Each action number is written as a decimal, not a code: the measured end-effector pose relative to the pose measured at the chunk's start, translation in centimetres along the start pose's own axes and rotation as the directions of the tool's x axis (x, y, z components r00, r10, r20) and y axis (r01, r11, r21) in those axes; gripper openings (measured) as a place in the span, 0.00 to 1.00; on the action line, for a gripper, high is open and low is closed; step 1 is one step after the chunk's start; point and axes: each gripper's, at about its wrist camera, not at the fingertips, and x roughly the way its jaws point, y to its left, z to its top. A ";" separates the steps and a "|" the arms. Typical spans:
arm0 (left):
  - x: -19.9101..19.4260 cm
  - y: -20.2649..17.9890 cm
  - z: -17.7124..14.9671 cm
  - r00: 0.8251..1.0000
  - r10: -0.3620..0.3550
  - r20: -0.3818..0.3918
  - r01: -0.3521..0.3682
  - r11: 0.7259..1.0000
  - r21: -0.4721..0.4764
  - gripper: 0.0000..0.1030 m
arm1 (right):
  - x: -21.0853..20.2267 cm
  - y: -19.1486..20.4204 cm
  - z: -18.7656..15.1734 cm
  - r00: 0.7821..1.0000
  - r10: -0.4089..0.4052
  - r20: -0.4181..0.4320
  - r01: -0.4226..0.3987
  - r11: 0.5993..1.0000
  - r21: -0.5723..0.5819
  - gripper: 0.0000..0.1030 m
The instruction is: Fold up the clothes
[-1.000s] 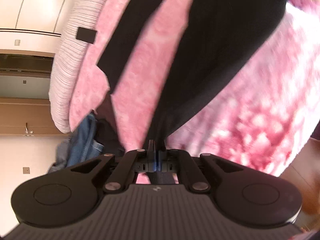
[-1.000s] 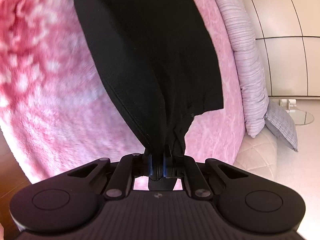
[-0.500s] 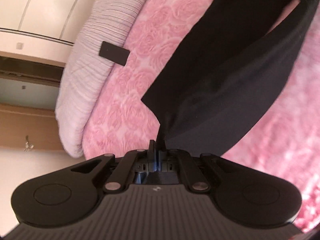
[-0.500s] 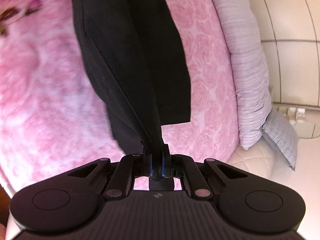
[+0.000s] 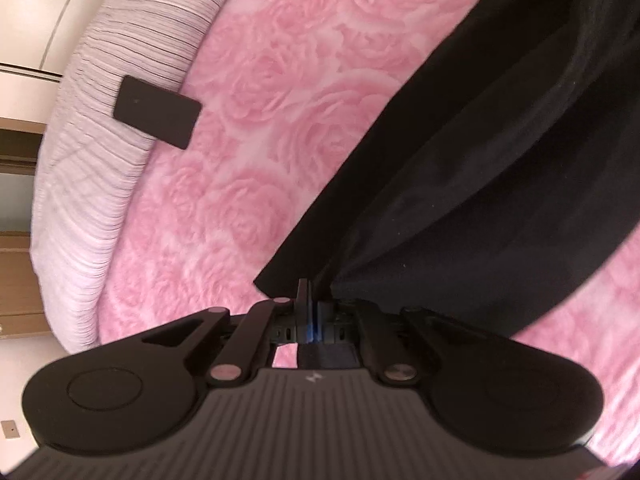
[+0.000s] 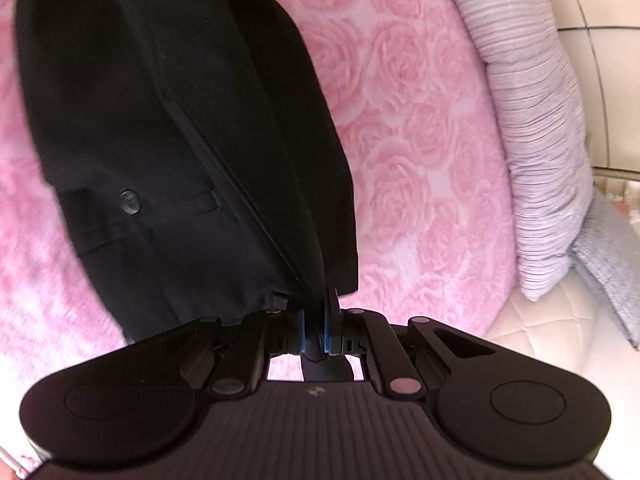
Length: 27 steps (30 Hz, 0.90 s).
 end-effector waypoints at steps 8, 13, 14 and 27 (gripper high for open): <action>4.3 0.8 1.8 0.998 -0.023 -0.064 0.018 0.998 -0.066 0.03 | 6.0 -3.3 2.0 0.997 0.076 0.016 -0.076 0.997 0.033 0.05; 7.5 0.1 1.9 0.985 0.037 -0.167 -0.060 0.989 -0.134 0.31 | 9.2 -3.3 2.3 0.995 0.096 0.022 -0.098 0.991 0.096 0.11; 7.9 -0.1 1.8 0.982 0.045 -0.185 -0.072 0.987 -0.143 0.33 | 9.8 -3.2 2.3 0.995 0.095 0.020 -0.096 0.990 0.104 0.20; 3.0 0.5 -0.3 0.993 0.068 -0.092 -0.081 0.987 -0.142 0.56 | 5.1 -4.0 2.6 0.995 0.052 0.088 -0.078 0.945 0.317 0.47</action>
